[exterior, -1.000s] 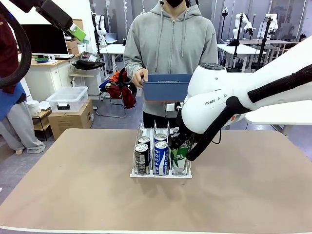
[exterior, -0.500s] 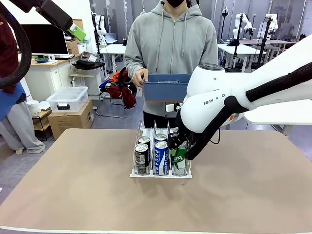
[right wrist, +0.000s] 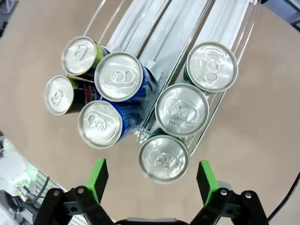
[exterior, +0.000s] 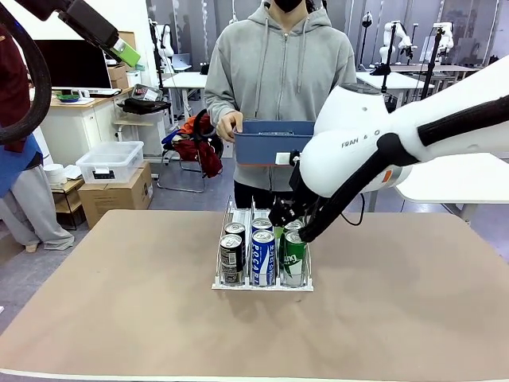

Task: Fill the beverage cans into the dispenser.
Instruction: Pick up the Pepsi coke handed by the human.

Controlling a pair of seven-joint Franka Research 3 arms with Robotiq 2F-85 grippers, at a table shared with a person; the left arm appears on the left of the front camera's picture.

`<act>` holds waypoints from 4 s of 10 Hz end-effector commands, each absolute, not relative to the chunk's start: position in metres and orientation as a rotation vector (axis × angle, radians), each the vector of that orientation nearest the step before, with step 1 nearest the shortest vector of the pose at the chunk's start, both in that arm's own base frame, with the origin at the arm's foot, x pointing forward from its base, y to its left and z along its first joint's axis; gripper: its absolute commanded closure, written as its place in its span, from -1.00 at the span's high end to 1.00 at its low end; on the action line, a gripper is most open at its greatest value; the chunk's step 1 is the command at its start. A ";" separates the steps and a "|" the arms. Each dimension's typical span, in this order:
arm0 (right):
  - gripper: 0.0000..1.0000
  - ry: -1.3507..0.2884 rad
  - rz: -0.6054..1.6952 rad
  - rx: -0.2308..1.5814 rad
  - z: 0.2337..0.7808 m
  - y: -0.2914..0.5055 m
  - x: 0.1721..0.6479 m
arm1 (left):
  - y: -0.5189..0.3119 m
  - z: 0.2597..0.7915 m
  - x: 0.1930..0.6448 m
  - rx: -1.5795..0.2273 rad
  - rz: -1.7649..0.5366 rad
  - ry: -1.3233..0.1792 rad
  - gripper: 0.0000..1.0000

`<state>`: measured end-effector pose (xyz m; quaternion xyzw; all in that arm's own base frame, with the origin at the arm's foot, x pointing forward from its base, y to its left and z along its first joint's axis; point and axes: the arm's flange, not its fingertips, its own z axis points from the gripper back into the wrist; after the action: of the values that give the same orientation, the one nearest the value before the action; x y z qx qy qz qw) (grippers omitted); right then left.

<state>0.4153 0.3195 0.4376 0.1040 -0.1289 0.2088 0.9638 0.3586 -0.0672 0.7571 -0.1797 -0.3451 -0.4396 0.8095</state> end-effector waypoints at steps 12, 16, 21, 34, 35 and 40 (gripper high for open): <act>1.00 -0.322 0.707 0.323 0.537 0.223 0.418 | -0.067 0.757 0.358 -0.384 -0.939 -0.738 1.00; 1.00 -0.471 0.737 0.321 0.620 0.169 0.413 | -0.067 0.757 0.358 -0.384 -0.939 -0.738 1.00; 1.00 -0.695 0.791 0.316 0.699 0.147 0.408 | -0.067 0.757 0.358 -0.384 -0.939 -0.738 1.00; 1.00 -0.770 0.778 0.288 0.762 0.147 0.410 | -0.067 0.757 0.358 -0.384 -0.939 -0.738 1.00; 1.00 -0.770 0.778 0.288 0.762 0.147 0.410 | -0.067 0.757 0.358 -0.384 -0.939 -0.738 1.00; 1.00 -0.770 0.778 0.288 0.762 0.147 0.410 | -0.067 0.757 0.358 -0.384 -0.939 -0.738 1.00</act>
<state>0.4138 0.1491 0.7663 0.1369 -0.3676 0.3681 0.8430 0.3586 -0.0671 0.7572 -0.1797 -0.3452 -0.4395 0.8095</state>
